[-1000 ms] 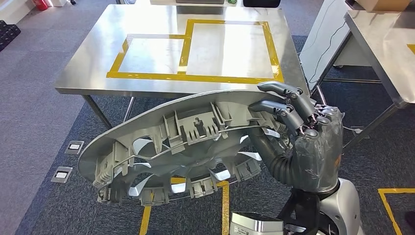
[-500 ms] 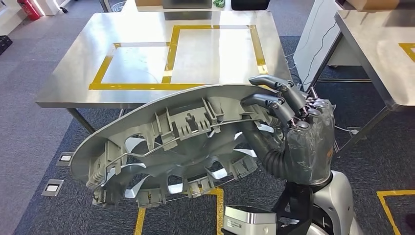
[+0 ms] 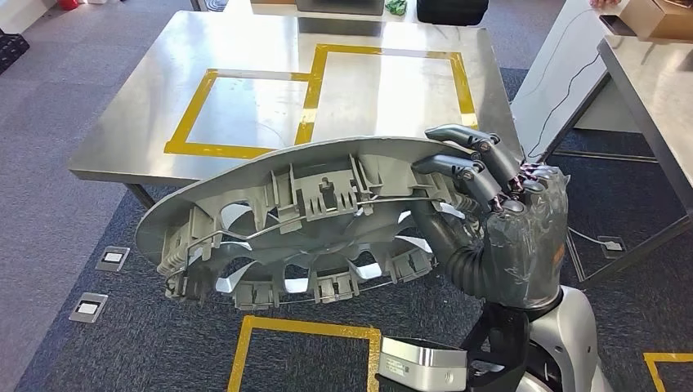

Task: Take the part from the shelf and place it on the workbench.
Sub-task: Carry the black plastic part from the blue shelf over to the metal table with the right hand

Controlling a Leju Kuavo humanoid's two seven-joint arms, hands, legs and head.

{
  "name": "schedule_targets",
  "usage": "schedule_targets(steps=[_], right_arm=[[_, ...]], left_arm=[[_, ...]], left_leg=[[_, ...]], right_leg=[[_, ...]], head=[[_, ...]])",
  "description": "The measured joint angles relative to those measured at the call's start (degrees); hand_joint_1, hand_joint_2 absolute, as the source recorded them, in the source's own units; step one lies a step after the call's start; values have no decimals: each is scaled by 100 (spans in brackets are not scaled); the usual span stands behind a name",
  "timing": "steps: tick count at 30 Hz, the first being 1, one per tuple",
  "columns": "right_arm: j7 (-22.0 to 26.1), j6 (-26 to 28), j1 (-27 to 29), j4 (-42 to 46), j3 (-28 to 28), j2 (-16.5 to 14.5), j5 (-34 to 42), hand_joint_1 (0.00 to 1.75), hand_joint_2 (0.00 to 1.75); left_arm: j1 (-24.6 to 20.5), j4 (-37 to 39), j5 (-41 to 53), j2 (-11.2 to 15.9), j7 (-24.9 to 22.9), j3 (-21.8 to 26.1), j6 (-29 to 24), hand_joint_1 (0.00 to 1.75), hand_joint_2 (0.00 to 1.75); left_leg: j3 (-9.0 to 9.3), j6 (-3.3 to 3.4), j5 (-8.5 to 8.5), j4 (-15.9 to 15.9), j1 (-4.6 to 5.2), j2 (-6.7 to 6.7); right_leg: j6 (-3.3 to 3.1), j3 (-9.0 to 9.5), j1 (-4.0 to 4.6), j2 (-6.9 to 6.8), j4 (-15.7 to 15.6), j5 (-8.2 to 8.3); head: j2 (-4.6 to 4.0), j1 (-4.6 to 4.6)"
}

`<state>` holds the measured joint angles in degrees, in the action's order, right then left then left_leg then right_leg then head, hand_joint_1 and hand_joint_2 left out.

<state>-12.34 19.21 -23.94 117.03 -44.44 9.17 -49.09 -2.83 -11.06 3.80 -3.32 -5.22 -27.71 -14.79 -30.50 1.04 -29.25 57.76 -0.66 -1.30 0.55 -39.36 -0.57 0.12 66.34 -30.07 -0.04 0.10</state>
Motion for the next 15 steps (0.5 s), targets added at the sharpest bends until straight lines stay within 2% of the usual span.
schedule_targets(steps=[1, 2, 3, 5, 7, 8, 11, 12, 13, 14, 15], right_arm=[[-1, 1, 3, -3, 1, 2, 0, 175, 175], [-3, 1, 4, -7, 1, 4, 0, 175, 175], [-5, 1, 5, -10, 2, 5, 1, 175, 175], [-9, 1, -3, -14, 3, 6, 1, 175, 175], [-8, 1, -12, -17, 5, 4, 0, 175, 175], [-8, 1, -13, -22, 5, 4, 0, 175, 175], [-8, -1, -2, -55, 3, 4, 0, 175, 175], [-8, -1, 5, -66, 1, 5, 0, 175, 175], [-8, -2, 10, -74, -1, 5, 0, 175, 175], [-8, -2, 12, -79, -2, 4, 0, 175, 175], [-8, -2, 12, -82, -2, 3, 0, 175, 175]], left_arm=[[2, 0, 2, -5, -2, -1, 0, 0, 175], [1, 0, 4, -11, -2, -1, -1, 0, 175], [0, 0, 5, -18, -3, -1, 1, 0, 175], [-14, 0, 7, -27, -4, -2, 1, 0, 175], [-47, 0, 8, -28, -4, -2, -2, 0, 175], [-65, 0, 9, -27, -3, -2, -3, 0, 175], [-65, 1, 11, -17, -1, -2, -2, 0, 175], [-52, 1, 13, -14, -2, -2, -1, 0, 175], [-42, 2, 14, -9, -4, -2, -1, 0, 175], [-36, 2, 15, -4, -4, -2, -1, 0, 175], [-34, 2, 16, -1, -3, -2, -1, 0, 175]], left_leg=[[58, -20, -50, -2, 3, -4], [91, -46, -90, -8, 0, -5], [111, -78, -119, -22, -9, -3], [161, -141, -141, -50, -16, 0], [144, -180, -175, 74, -5, 13], [56, -196, -235, 275, -1, 20], [-467, -253, -630, 1276, -19, 33], [-610, -276, -692, 1467, -27, 33], [-684, -301, -628, 1473, -37, 34], [-681, -323, -422, 1280, -48, 37], [-618, -346, -105, 931, -64, 42]], right_leg=[[-52, 44, 27, 1, -345, 297], [-101, 84, 57, 6, -612, 506], [-146, 99, 87, 13, -754, 614], [-218, 139, 114, 20, -822, 586], [-273, 258, 78, 11, -907, 560], [-291, 335, 53, 4, -951, 545], [-317, 521, 24, -3, -995, 438], [-311, 582, 18, 4, -993, 390], [-298, 648, 9, 12, -990, 341], [-278, 716, -3, 19, -986, 291], [-253, 788, -16, 23, -979, 238]], head=[[0, 3], [0, 8], [0, 10], [0, 9], [-1, -6], [-1, -26], [-1, -91], [0, -104], [0, -115], [0, -124], [0, -133]])
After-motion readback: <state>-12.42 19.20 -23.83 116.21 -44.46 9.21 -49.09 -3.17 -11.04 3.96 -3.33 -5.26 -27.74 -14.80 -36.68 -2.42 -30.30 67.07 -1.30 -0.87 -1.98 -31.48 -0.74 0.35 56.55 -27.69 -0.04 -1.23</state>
